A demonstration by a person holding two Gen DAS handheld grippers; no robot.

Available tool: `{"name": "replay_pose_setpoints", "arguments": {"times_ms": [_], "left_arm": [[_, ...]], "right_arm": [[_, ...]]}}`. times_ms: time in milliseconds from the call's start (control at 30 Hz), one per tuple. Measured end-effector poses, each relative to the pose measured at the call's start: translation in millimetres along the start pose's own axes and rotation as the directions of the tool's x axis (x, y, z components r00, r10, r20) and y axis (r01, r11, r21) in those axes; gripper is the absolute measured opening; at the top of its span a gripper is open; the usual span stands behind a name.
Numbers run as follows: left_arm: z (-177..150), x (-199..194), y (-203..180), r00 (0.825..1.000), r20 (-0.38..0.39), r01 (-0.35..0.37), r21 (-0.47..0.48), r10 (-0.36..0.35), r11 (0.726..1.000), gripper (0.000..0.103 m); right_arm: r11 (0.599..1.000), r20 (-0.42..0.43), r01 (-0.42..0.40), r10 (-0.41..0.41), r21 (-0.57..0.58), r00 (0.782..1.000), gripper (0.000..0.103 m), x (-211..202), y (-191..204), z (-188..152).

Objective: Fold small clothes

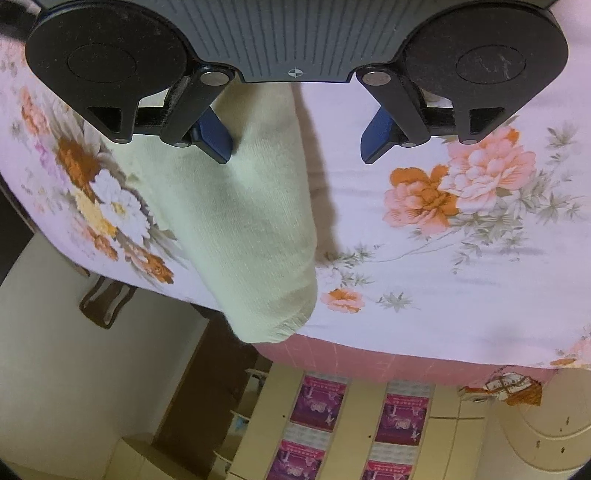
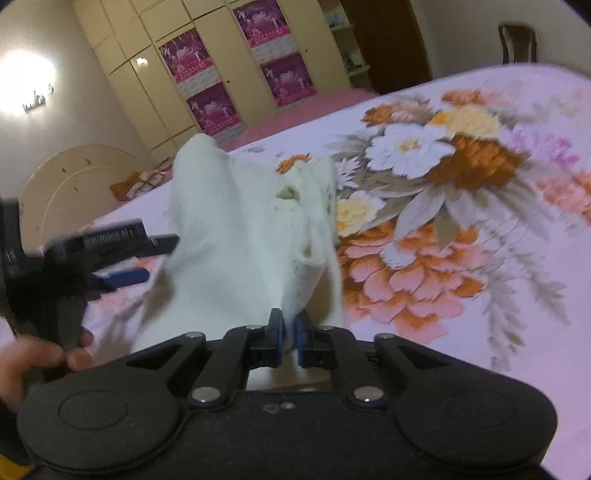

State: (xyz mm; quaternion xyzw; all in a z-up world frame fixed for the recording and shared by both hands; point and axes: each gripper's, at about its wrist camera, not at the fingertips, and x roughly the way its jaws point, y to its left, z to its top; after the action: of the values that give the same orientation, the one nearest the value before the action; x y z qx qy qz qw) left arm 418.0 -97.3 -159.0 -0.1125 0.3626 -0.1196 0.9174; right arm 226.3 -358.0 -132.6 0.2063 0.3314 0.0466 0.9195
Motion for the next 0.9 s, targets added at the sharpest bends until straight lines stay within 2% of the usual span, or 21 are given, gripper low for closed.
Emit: {"name": "replay_pose_setpoints", "arguments": {"times_ms": [100, 267, 367, 467, 533, 733, 833, 900], "left_arm": [[-1, -5, 4, 1.0, -0.001, -0.007, -0.004, 0.007, 1.0, 0.08], [2, -3, 14, 1.0, 0.001, -0.009, -0.018, 0.009, 1.0, 0.081], [5, -3, 16, 1.0, 0.006, -0.009, -0.022, 0.009, 1.0, 0.082], [8, -1, 17, 1.0, 0.009, -0.006, -0.031, 0.006, 0.999, 0.082], [10, 0, 19, 1.0, 0.012, -0.006, -0.036, 0.007, 0.999, 0.082], [19, 6, 25, 0.999, 0.017, -0.031, -0.056, 0.032, 0.998, 0.082], [21, 9, 29, 0.999, 0.018, -0.04, -0.073, 0.041, 0.997, 0.082], [22, 10, 30, 0.999, 0.019, -0.04, -0.076, 0.041, 0.996, 0.082]], "right_arm": [[0.999, 0.004, -0.028, 0.028, 0.039, 1.0, 0.042, 3, -9, 16], [0.992, -0.025, -0.116, 0.117, 0.04, 0.993, 0.045, 26, -14, 45], [0.986, -0.087, -0.169, 0.169, 0.005, 0.982, 0.072, 48, -12, 68], [0.979, -0.15, -0.188, 0.176, -0.073, 0.973, 0.072, 71, -7, 88], [0.971, -0.19, -0.224, 0.205, -0.086, 0.96, 0.072, 91, -6, 102], [0.963, -0.255, -0.269, 0.259, -0.007, 0.932, 0.063, 145, -12, 118], [0.953, -0.286, -0.302, 0.289, -0.001, 0.914, 0.044, 152, -2, 114], [0.953, -0.3, -0.301, 0.279, -0.027, 0.912, 0.022, 148, 6, 109]]}}
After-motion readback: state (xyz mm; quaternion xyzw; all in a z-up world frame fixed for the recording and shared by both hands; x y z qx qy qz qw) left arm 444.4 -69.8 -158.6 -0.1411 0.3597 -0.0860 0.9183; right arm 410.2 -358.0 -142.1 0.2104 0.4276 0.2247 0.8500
